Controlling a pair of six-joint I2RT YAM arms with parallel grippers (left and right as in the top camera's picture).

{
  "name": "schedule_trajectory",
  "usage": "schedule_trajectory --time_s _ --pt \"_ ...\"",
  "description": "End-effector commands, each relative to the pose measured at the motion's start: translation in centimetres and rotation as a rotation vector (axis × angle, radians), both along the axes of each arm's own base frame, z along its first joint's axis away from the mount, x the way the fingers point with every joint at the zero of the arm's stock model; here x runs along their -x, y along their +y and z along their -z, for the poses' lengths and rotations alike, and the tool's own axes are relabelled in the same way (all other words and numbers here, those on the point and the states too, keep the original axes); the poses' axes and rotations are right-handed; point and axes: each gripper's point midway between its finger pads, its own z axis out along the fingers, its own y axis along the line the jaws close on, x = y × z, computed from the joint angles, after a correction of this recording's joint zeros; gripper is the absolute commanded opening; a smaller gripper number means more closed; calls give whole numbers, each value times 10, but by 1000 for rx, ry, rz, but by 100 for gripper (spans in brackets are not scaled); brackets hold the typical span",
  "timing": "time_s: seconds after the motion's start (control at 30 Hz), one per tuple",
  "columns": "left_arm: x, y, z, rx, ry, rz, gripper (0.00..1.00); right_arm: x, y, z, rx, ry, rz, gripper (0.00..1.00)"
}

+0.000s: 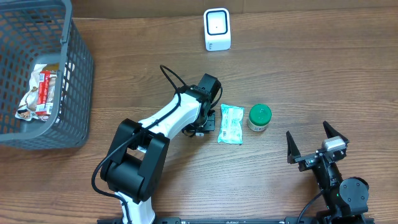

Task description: Scan the item barcode

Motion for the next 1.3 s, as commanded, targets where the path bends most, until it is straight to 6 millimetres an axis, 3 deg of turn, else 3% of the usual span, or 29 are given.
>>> schedule_trajectory --time_s 0.0,0.27,0.67,0.73,1.03,1.17,1.27 --pt "7 -7 3 46 32 -28 27 0 0 2 1 -1 -2 100" --pt "2 -27 -3 135 29 -83 27 0 0 2 1 -1 -2 100" --pt "8 -43 -3 113 3 -92 29 0 0 2 1 -1 -2 100" --pt "8 -44 -3 115 2 -90 34 0 0 2 1 -1 -2 100" --pt "9 -44 -3 114 5 -90 73 0 0 2 1 -1 -2 100" --pt "9 -44 -3 118 5 -90 81 0 0 2 1 -1 -2 100" --pt "5 -45 -9 120 -3 -91 82 0 0 2 1 -1 -2 100"
